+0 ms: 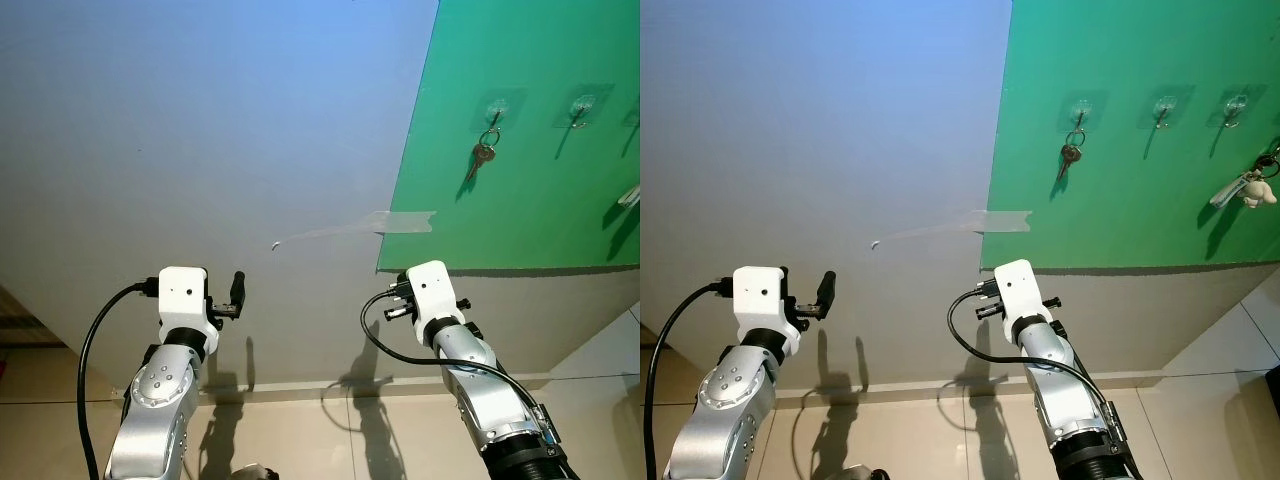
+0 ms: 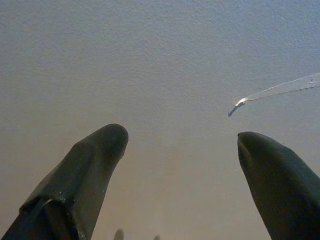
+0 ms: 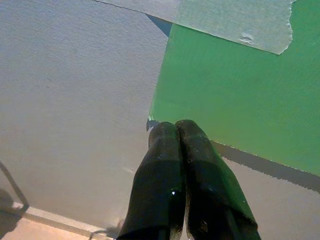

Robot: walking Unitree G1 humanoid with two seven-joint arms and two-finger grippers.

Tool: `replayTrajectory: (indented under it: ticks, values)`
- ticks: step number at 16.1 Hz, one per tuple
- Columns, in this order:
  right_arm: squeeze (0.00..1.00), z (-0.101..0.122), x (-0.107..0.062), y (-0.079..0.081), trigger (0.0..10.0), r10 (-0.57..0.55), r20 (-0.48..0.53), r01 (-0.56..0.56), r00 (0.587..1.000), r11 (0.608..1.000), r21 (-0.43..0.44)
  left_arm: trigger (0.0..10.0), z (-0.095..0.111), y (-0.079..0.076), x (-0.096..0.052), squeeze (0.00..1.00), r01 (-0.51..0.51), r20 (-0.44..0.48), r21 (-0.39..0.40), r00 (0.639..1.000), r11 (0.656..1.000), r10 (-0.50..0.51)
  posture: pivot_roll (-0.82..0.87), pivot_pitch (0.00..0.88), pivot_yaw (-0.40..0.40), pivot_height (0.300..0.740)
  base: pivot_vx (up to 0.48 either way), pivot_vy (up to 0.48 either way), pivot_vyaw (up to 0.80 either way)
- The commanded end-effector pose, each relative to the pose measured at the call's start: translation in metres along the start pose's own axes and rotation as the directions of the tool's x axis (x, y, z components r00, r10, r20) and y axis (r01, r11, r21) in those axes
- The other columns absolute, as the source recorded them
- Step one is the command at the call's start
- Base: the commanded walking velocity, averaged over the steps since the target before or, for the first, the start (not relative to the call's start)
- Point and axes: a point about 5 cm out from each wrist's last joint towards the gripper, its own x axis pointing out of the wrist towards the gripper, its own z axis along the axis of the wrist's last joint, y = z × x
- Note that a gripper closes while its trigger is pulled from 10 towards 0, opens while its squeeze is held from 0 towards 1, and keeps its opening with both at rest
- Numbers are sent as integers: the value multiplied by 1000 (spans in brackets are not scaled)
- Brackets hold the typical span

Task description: Hang keys on a hook

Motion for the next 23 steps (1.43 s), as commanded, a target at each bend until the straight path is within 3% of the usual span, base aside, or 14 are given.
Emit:
replayTrajectory:
  ticks: [1, 10, 12, 16, 20, 23]
  values:
    - [0, -6, 4, 2, 10000, -1, 8, 0, 1000, 982, 189, 10000, -12, 20, 18, 0, -51, -25, -150, 999, 987, 47, -95, 0, 19, 740, 0, 0, 0]
    - [0, -6, 4, 2, 10000, -1, 8, 0, 1000, 982, 189, 10000, -12, 20, 18, 0, -51, -25, -150, 999, 987, 47, -95, 0, 19, 740, 0, 0, 0]
    - [0, 5, 12, 6, 10000, -1, 49, -7, 999, 987, 162, 10000, -20, 3, 21, 0, -77, -70, -139, 995, 987, 68, -89, 0, 13, 740, 0, 0, 0]
    - [0, 7, 12, 12, 10000, 80, 66, -89, 995, 985, 149, 10000, -17, 6, 21, 0, -32, -78, -153, 997, 988, 20, -85, 0, 14, 740, 0, 0, 0]
    - [0, 6, 15, 12, 10000, 70, 74, -82, 995, 983, 163, 10000, -20, 3, 23, 0, -27, -66, -169, 998, 985, 16, -84, 0, 15, 740, 0, 0, 0]
    - [0, 6, 15, 6, 10000, 59, 81, -69, 995, 990, 125, 10000, -22, 3, 24, 0, -35, -72, -168, 997, 985, 23, -89, 0, 13, 740, 0, 0, 0]
